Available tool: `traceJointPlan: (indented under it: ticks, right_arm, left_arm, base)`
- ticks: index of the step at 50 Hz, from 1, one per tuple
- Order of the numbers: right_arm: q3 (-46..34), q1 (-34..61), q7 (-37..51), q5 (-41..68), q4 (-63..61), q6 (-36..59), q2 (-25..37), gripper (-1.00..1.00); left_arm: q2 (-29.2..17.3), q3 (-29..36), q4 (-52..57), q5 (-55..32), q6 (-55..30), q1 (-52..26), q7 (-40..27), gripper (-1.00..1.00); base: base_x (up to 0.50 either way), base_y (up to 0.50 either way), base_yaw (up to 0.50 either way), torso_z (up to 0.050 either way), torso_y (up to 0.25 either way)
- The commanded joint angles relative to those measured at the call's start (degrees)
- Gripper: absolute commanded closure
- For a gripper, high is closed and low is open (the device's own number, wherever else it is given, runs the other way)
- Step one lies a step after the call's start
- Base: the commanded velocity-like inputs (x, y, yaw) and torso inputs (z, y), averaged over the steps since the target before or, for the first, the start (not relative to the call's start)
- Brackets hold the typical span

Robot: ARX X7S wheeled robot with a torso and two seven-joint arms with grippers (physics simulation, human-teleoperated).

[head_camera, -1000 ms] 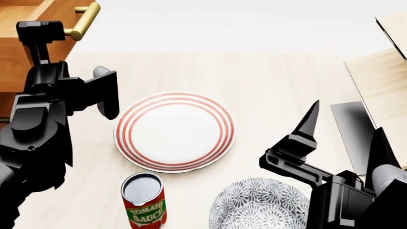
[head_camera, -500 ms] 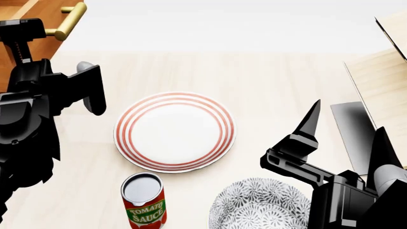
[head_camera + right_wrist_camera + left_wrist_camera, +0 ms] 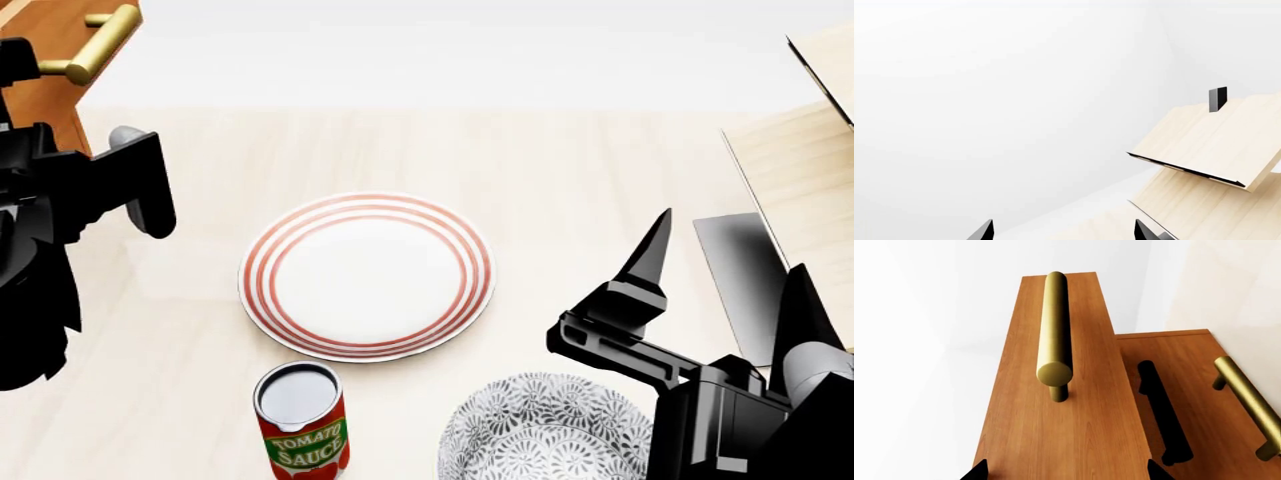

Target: Close the top drawer of the cabinet.

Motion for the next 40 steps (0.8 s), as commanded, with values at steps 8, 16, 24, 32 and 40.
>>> traceJointPlan:
  ticks: [8, 16, 24, 32, 40]
  right_arm:
    - [0.1, 0.1, 0.2, 0.6, -0.4, 0.0, 1.0, -1.0]
    - [0.0, 0.0, 0.4, 0.8, -0.7, 0.1, 1.3, -1.0]
    - [0.6, -0.2, 0.9, 1.0, -1.3, -0.1, 1.7, -1.0]
    - [0.2, 0.1, 1.2, 1.3, -1.6, 0.4, 1.9, -1.0]
    - [0.1, 0.2, 1.2, 1.3, -1.3, 0.1, 2.0, -1.0]
  left_arm:
    - [-4.5, -1.7, 1.5, -0.7, -2.4, 0.7, -0.4, -1.0]
    - [-8.5, -2.6, 8.0, -1.4, -6.6, 1.4, -0.6, -1.0]
    - [-9.6, -2.4, 6.0, -1.2, -5.6, 1.2, -0.1, -1.0]
    - [-13.7, -2.8, 12.6, -1.4, -9.7, 1.1, -0.2, -1.0]
    - [-17.3, -3.8, 17.4, -2.0, -13.0, 0.9, -0.5, -1.0]
  base:
    - [0.0, 0.0, 0.0, 0.0, 0.0]
    - [0.0, 0.0, 0.0, 0.0, 0.0]
    - [0.0, 0.0, 0.0, 0.0, 0.0]
    - [0.0, 0.0, 0.0, 0.0, 0.0]
    - [0.0, 0.0, 0.0, 0.0, 0.001]
